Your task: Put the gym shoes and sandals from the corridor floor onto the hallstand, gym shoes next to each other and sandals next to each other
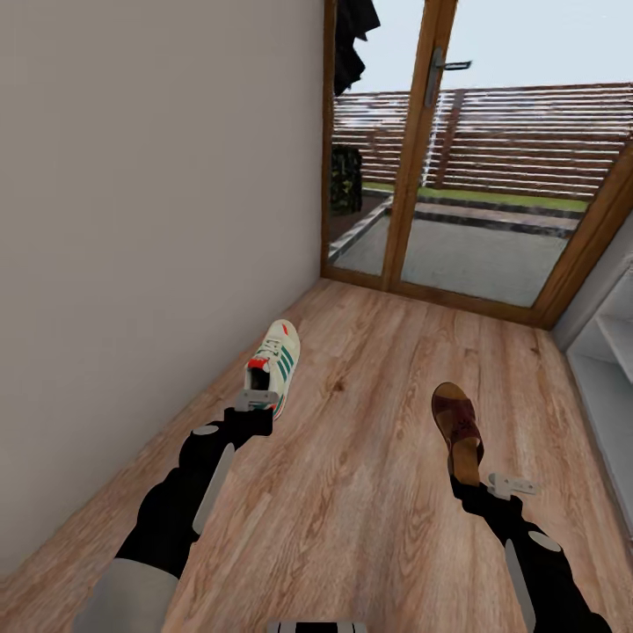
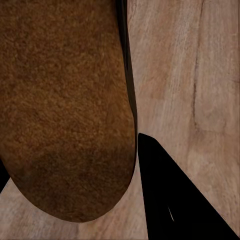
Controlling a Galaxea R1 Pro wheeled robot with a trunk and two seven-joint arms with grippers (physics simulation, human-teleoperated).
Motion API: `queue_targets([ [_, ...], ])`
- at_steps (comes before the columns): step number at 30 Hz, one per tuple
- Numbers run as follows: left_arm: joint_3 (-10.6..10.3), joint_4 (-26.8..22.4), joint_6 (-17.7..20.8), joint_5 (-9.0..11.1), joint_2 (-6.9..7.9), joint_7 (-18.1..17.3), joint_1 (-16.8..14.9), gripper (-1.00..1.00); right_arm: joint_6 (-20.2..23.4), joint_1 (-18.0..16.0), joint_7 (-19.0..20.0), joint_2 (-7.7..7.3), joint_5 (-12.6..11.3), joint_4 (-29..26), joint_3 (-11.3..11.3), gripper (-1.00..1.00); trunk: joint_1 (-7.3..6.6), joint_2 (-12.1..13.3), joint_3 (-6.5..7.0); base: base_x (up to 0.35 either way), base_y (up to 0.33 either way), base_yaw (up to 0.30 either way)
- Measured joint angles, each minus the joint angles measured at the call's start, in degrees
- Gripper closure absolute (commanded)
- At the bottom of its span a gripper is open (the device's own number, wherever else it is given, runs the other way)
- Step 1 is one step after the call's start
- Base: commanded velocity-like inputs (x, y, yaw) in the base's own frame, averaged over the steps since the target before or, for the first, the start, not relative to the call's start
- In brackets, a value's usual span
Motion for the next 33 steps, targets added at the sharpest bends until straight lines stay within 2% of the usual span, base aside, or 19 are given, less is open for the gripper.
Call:
queue_targets([
  [15, 0.0, 0.0, 0.0, 0.0, 0.00, 0.0, 0.0, 1.00, 0.0, 0.0, 0.0, 0.00, 0.0, 0.0, 0.0, 1.00, 0.00, 0.0, 0.95, 0.036, 0.018, -0.187],
  [33, 0.0, 0.0, 0.0, 0.0, 0.00, 0.0, 0.0, 1.00, 0.0, 0.0, 0.0, 0.00, 0.1, -0.1, 0.0, 1.00, -0.02, 0.0, 1.62, 0.287, 0.168, -0.151],
])
